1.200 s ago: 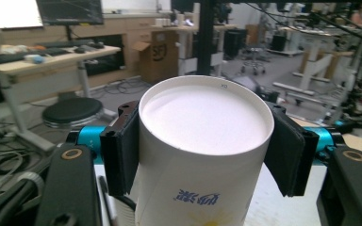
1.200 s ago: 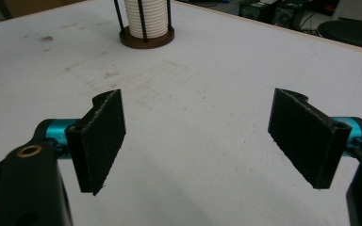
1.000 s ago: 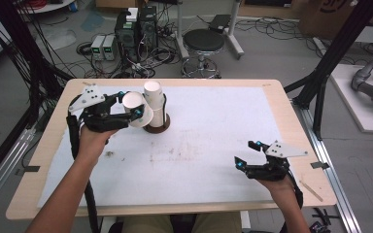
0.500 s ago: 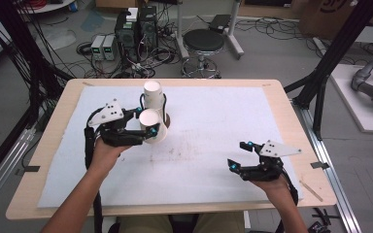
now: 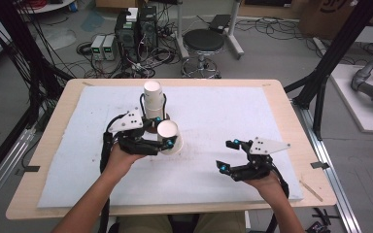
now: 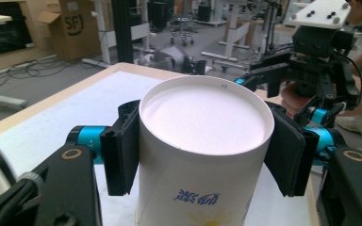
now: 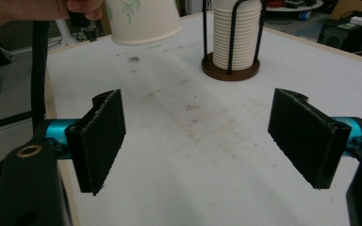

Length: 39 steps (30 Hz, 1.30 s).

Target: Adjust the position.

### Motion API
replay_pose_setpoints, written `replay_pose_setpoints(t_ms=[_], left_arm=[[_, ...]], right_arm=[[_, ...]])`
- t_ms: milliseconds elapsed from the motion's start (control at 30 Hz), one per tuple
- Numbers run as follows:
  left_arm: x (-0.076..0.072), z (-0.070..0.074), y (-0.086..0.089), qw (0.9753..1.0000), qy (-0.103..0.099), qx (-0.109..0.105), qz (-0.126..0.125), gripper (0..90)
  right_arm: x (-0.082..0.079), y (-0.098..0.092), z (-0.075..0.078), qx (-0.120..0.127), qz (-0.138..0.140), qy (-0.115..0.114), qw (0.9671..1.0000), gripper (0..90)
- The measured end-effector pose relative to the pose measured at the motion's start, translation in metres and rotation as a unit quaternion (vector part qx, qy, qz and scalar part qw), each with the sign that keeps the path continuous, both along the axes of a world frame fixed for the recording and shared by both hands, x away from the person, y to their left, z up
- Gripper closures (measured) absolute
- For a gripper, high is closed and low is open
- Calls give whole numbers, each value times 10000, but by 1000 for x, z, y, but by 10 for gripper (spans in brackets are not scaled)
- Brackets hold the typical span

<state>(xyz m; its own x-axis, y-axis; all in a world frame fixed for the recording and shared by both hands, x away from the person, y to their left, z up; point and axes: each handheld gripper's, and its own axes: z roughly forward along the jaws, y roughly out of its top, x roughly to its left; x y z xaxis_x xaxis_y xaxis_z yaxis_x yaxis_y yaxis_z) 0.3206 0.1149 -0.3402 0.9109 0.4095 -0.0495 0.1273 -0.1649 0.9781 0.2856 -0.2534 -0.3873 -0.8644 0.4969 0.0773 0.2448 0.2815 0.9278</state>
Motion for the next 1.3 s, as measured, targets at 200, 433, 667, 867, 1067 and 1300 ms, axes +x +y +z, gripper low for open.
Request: replay_pose_setpoints(t_ms=[200, 433, 667, 867, 1067, 1300], left_arm=[[-1, -6, -11, 9997, 81, -56, -234, 355], [-2, -9, -21, 9989, 105, -41, -447, 356], [-4, -12, -30, 9978, 134, -20, -653, 356], [-5, -14, -38, 9965, 151, -20, -818, 356], [-6, -14, -39, 9959, 184, -35, -889, 356], [-6, -14, -41, 9949, 174, -52, -992, 356]], right_arm=[[4, 13, 3, -51, 213, -62, 9997, 199], [9, 31, 5, -112, 521, -98, 9985, 199], [12, 45, 4, -119, 752, -133, 9970, 200], [14, 57, 3, -133, 976, -146, 9950, 200], [16, 64, 2, -127, 1070, -138, 9941, 200], [17, 68, 0, -107, 1170, -77, 9930, 201]])
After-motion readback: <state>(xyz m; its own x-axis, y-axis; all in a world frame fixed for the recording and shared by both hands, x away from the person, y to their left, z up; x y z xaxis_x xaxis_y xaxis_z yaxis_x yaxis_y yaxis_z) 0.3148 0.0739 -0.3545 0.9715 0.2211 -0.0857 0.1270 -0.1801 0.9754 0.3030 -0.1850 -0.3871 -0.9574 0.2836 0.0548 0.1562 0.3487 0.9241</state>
